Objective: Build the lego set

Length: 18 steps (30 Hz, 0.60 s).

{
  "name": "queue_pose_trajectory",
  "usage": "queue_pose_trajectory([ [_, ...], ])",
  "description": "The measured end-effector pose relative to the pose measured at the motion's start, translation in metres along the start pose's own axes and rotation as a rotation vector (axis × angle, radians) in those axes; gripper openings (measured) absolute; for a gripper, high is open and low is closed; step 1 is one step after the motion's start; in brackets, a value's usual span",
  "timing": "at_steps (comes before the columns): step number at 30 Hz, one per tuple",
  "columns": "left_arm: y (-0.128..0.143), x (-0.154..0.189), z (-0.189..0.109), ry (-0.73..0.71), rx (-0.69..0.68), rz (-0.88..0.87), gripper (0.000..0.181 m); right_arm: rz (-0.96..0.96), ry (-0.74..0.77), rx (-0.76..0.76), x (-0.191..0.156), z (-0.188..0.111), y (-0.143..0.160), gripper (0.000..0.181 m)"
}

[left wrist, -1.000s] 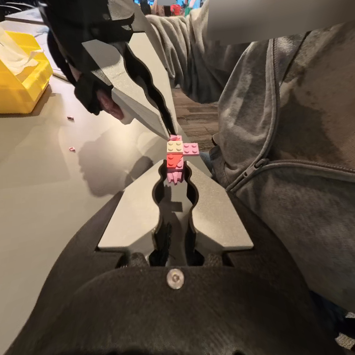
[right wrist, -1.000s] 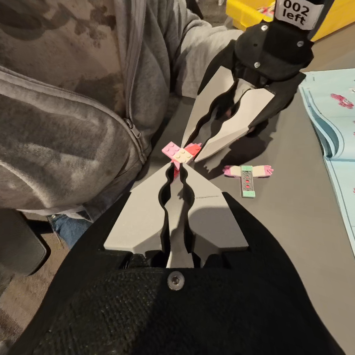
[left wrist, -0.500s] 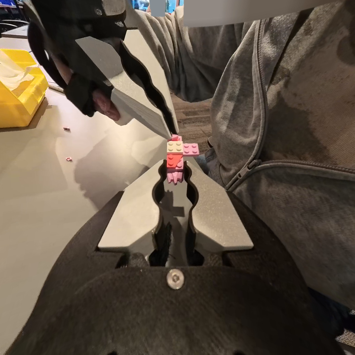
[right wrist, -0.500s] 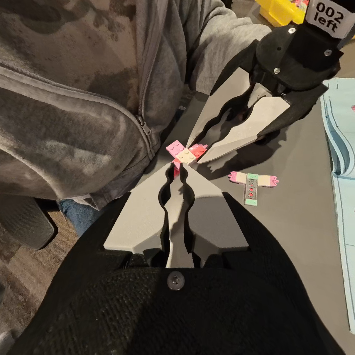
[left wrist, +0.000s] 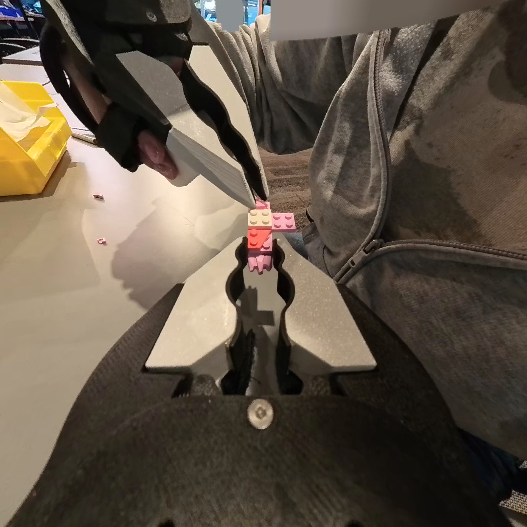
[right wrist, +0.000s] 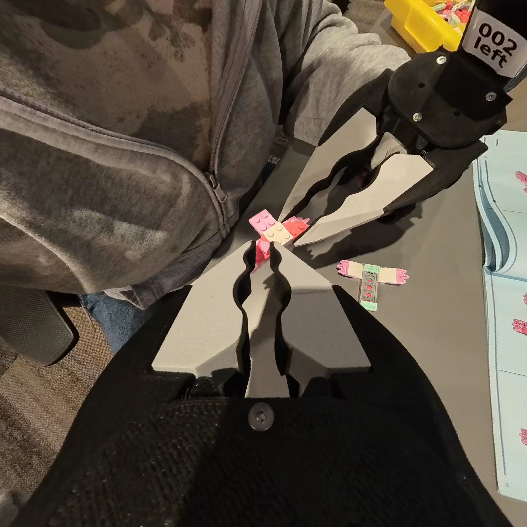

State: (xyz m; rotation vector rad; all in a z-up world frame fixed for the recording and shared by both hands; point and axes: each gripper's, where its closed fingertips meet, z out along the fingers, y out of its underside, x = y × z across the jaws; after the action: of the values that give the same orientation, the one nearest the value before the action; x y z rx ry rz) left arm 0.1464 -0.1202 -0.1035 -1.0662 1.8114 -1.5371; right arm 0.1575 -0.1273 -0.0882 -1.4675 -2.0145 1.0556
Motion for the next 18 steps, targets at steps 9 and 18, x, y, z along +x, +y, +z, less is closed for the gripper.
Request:
queue_pose_trajectory([
  [9, 0.001, -0.005, -0.001, -0.027, -0.003, -0.004, 0.016, 0.014, 0.023, 0.002, 0.002, -0.001, 0.0, 0.012],
  [18, 0.005, -0.04, -0.011, -0.241, -0.012, -0.037, 0.016, 0.348, 0.655, 0.166, 0.054, -0.042, 0.012, 0.025],
])
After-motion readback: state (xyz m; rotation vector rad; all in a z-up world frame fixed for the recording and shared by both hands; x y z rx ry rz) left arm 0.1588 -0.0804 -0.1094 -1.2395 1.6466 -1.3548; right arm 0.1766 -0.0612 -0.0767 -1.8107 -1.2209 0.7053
